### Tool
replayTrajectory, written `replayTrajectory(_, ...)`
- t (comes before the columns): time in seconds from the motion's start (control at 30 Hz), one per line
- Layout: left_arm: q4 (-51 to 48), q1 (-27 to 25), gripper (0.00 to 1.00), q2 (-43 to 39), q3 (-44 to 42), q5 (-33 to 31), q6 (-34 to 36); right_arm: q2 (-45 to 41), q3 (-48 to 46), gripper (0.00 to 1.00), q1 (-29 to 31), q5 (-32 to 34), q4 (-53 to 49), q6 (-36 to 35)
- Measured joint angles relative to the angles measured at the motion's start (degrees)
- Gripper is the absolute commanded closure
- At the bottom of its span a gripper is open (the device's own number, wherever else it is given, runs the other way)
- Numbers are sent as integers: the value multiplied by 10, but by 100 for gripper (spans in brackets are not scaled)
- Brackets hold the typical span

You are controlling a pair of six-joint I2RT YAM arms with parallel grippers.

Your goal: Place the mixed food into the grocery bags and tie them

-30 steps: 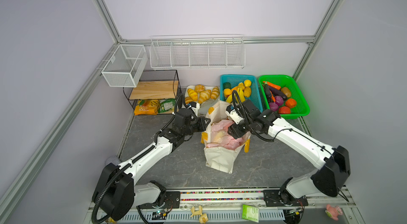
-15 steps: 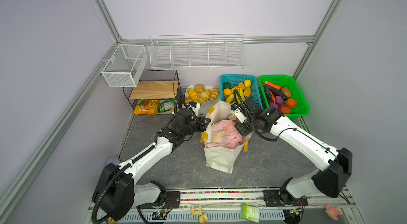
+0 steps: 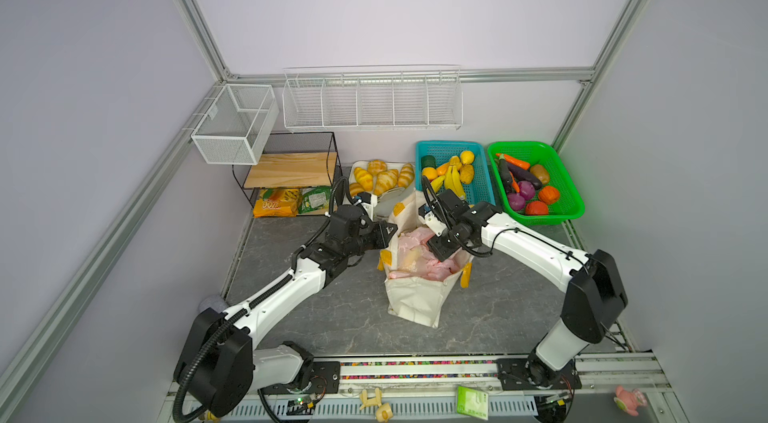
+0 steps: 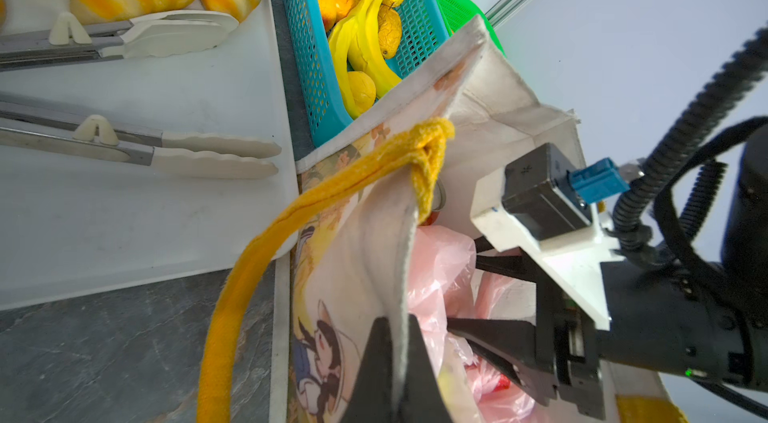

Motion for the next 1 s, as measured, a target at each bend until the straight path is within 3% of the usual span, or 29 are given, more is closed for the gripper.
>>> replayTrajectory(0.3, 7, 0, 100, 0, -3, 0, 0, -79, -3, 31, -3, -8, 15, -10)
replayTrajectory(0.47, 13, 0, 100, 0, -6, 0, 0, -141, -3, 35, -2, -23, 39, -9)
replayTrajectory(0.8, 17, 0, 100, 0, -7, 2, 0, -44, -6, 38, 9, -38, 72, 1)
replayTrajectory(0.93, 17, 0, 100, 0, -8, 2, 0, -54, -6, 32, 9, -26, 64, 1)
replayTrajectory(1.0, 17, 0, 89, -2, -9, 2, 0, -73, -7, 28, 9, -19, 62, 2)
